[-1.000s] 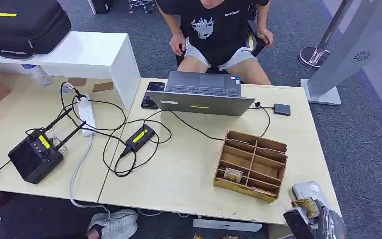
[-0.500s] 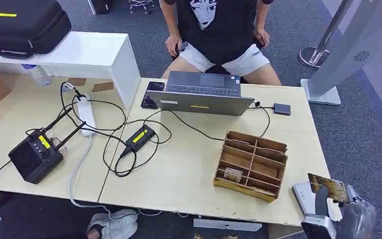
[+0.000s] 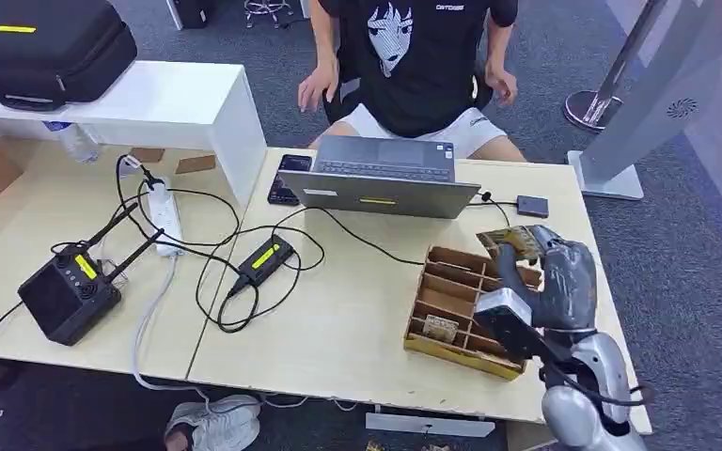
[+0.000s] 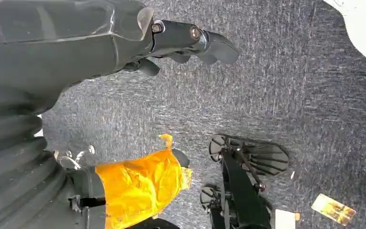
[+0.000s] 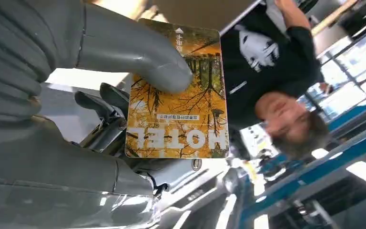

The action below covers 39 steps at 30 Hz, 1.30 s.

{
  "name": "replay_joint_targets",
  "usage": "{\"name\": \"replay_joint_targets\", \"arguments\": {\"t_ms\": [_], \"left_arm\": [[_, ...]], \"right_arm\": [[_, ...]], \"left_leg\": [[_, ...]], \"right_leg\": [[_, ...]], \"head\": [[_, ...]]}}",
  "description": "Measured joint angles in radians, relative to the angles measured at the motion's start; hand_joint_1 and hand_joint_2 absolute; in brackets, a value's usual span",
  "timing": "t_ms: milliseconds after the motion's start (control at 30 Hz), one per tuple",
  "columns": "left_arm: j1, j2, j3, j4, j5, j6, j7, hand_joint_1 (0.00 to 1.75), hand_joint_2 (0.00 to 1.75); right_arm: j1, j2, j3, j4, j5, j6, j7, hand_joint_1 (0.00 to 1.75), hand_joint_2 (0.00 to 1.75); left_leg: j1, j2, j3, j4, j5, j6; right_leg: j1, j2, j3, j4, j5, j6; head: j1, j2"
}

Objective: Pass the card to the sensor for recognition and then transmit it.

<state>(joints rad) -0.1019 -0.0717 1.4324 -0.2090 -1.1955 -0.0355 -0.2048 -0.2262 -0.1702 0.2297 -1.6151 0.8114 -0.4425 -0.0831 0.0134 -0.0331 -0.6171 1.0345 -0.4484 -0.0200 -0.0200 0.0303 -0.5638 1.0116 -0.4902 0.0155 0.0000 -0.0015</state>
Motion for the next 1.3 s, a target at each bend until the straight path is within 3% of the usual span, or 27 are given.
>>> {"name": "replay_joint_targets", "arguments": {"t_ms": [133,300,600,633,667,700,800,833,1067,1100,1200,1300], "left_arm": [[0.000,0.004,-0.018,0.000,-0.024,-0.013,0.001,0.00,1.75],[-0.005,0.006,-0.044,0.000,-0.050,-0.020,0.003,0.00,1.75],[-0.005,0.011,-0.064,0.000,-0.060,-0.027,0.005,0.00,1.75],[-0.005,0.011,-0.065,0.000,-0.061,-0.027,0.005,0.00,1.75],[-0.005,0.011,-0.066,0.000,-0.061,-0.027,0.005,0.00,1.75],[-0.005,0.012,-0.066,0.000,-0.062,-0.028,0.006,0.00,1.75],[-0.005,0.013,-0.067,0.000,-0.061,-0.030,0.006,0.00,1.75],[-0.005,0.013,-0.067,0.000,-0.058,-0.030,0.006,0.00,1.75],[-0.001,0.013,-0.067,0.000,-0.029,-0.027,0.004,0.00,1.75],[-0.001,0.013,-0.067,0.000,-0.029,-0.027,0.004,0.00,1.75],[0.001,0.013,-0.066,0.000,-0.021,-0.025,0.004,0.00,1.75],[0.003,0.013,-0.058,0.000,-0.001,-0.008,0.006,0.00,1.75]], "right_arm": [[-0.165,-0.001,0.078,0.140,-0.011,0.066,0.043,1.75,1.75],[-0.411,0.025,0.175,0.390,-0.060,0.095,0.072,1.75,1.75],[-0.537,0.069,0.249,0.561,-0.069,0.093,0.080,1.75,1.75],[-0.547,0.076,0.259,0.574,-0.069,0.092,0.081,1.43,1.75],[-0.556,0.081,0.267,0.584,-0.070,0.091,0.081,0.23,1.75],[-0.562,0.087,0.274,0.592,-0.071,0.088,0.080,0.00,1.75],[-0.570,0.098,0.296,0.605,-0.080,0.085,0.073,0.00,1.75],[-0.568,0.101,0.299,0.606,-0.105,0.089,0.060,0.00,0.00],[-0.449,0.104,0.311,0.480,-0.339,0.140,-0.035,0.00,0.00],[-0.431,0.103,0.312,0.461,-0.346,0.140,-0.035,0.00,1.75],[-0.397,0.100,0.314,0.413,-0.356,0.137,-0.043,0.00,1.75],[-0.304,0.074,0.311,0.296,-0.323,0.062,-0.076,0.00,1.75]], "left_leg": [[0.000,0.002,-0.001,0.000,0.001,-0.001],[0.000,0.001,-0.001,0.000,0.002,0.000],[0.000,0.000,-0.003,0.000,0.002,-0.001],[0.000,0.000,-0.003,0.000,0.002,-0.001],[0.000,0.000,-0.003,0.000,0.002,-0.001],[0.000,0.000,-0.002,0.000,0.002,-0.001],[0.000,0.000,-0.002,0.000,0.002,-0.001],[0.000,0.000,-0.002,0.000,0.002,-0.001],[0.000,-0.001,-0.003,0.000,0.002,-0.001],[0.000,-0.001,-0.003,0.000,0.001,0.000],[0.000,-0.001,-0.003,0.000,0.001,0.000],[0.000,-0.002,-0.003,0.000,0.001,0.000]], "right_leg": [[0.000,0.002,-0.001,0.001,0.001,-0.001],[0.000,0.001,-0.002,0.001,0.001,0.000],[0.000,0.001,-0.003,0.001,0.001,0.000],[0.000,0.001,-0.003,0.001,0.001,0.000],[0.000,0.001,-0.003,0.001,0.001,0.000],[0.000,0.001,-0.003,0.001,0.001,0.000],[0.000,0.000,-0.003,0.001,0.001,0.000],[0.000,0.000,-0.003,0.001,0.001,0.000],[0.000,-0.001,-0.003,0.000,0.001,0.000],[0.000,-0.001,-0.003,0.000,0.001,0.000],[0.000,-0.001,-0.004,0.000,0.000,0.000],[0.000,-0.002,-0.003,-0.001,0.000,0.000]], "head": [[-0.001,0.000],[0.000,0.000],[0.000,0.000],[0.000,0.000],[0.000,0.000],[0.000,0.000],[0.000,0.000],[0.000,0.000],[0.000,0.000],[0.000,0.000],[0.000,0.000],[-0.001,0.000]]}}
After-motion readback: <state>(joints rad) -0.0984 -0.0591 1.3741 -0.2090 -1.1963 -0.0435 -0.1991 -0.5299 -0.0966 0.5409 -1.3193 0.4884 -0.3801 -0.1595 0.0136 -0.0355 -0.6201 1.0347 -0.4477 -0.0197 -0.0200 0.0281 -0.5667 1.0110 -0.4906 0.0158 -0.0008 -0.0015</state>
